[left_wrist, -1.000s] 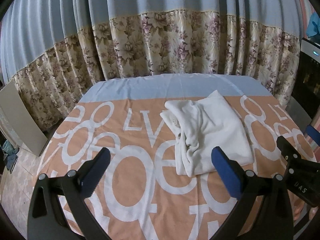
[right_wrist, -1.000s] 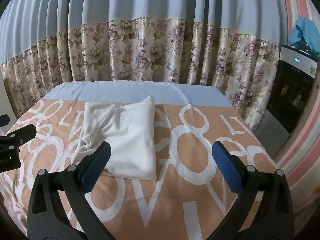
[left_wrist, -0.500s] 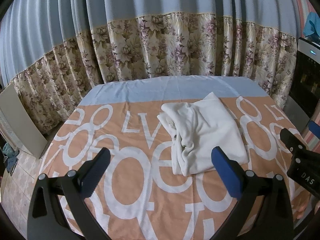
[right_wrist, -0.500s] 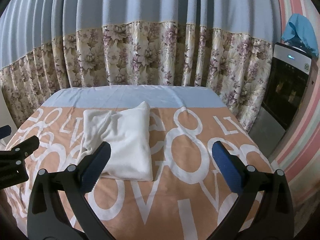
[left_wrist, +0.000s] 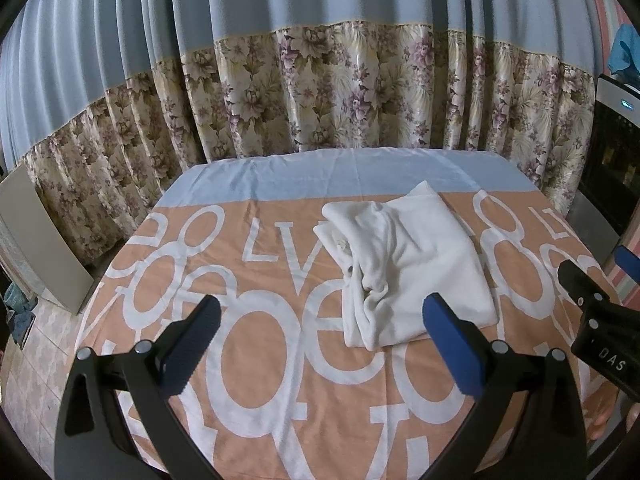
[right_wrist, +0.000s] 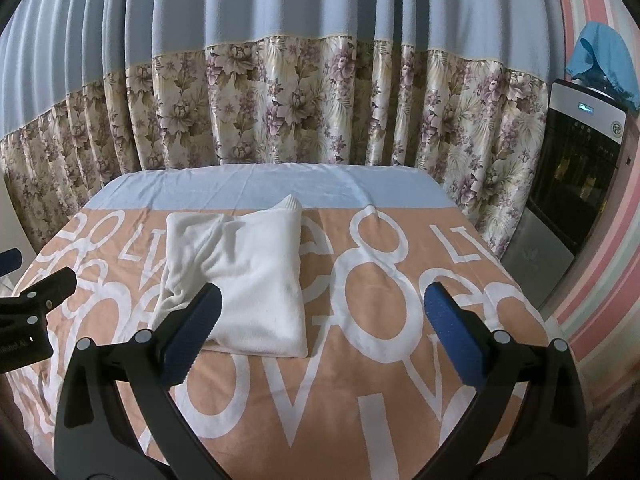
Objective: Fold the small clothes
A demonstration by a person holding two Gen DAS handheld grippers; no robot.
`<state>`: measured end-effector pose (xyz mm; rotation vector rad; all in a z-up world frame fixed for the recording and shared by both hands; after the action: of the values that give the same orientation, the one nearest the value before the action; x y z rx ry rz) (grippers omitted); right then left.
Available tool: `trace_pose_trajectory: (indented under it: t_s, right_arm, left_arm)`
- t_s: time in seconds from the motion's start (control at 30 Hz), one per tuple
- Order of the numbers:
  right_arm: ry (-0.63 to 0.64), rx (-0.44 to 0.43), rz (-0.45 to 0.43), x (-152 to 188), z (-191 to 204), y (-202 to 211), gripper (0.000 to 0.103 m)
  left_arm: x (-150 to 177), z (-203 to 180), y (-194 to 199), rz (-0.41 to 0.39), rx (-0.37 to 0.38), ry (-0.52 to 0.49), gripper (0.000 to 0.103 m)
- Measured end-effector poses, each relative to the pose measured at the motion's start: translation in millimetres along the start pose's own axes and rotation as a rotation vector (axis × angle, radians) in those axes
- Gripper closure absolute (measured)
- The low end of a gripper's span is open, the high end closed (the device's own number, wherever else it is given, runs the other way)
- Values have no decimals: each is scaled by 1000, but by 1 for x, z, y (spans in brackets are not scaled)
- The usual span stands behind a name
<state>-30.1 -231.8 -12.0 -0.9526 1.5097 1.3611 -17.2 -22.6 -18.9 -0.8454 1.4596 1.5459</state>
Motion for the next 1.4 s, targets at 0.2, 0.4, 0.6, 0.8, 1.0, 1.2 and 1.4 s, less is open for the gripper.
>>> trace_pose_trajectory:
  t_s: [0.2,0.4,0.6,0.8,1.0,1.2,1.4]
  right_arm:
    - [1,3,-1,0,2,1,3]
    - [8,-1,8,7,5,-2,3]
    - [10,-4,10,10,7,-4,3]
    - [11,-3,11,10,7,-4,3]
    - [10,-3,13,9,8,-4,3]
    - [18,-6,14,15,9,-4,3]
    - [13,-9,19,15,9,-5,3]
  left_arm:
    - [2,-1,-2,3,1,0,2]
    - [1,1,-1,6,6,4,2]
    - [9,-7,-5,18,12,10,2]
    - [9,-9,-6,23,15,13,2]
    - [11,-10,-6,26,17,12,2]
    - [10,-12,-5,18,13,8,2]
    - [6,-7,-1,4,22,-13,2]
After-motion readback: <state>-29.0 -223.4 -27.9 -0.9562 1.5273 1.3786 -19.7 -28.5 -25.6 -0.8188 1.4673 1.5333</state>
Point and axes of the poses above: each gripper's, at about its wrist camera, not at the fingertips, and y roughly against the way its jaws point, z to its left, x to its underside, the point moved 2 cm from there along -y, roughly the way its jaws point, and after that the axes turned 13 degrees about -z, right-handed, at the moved point
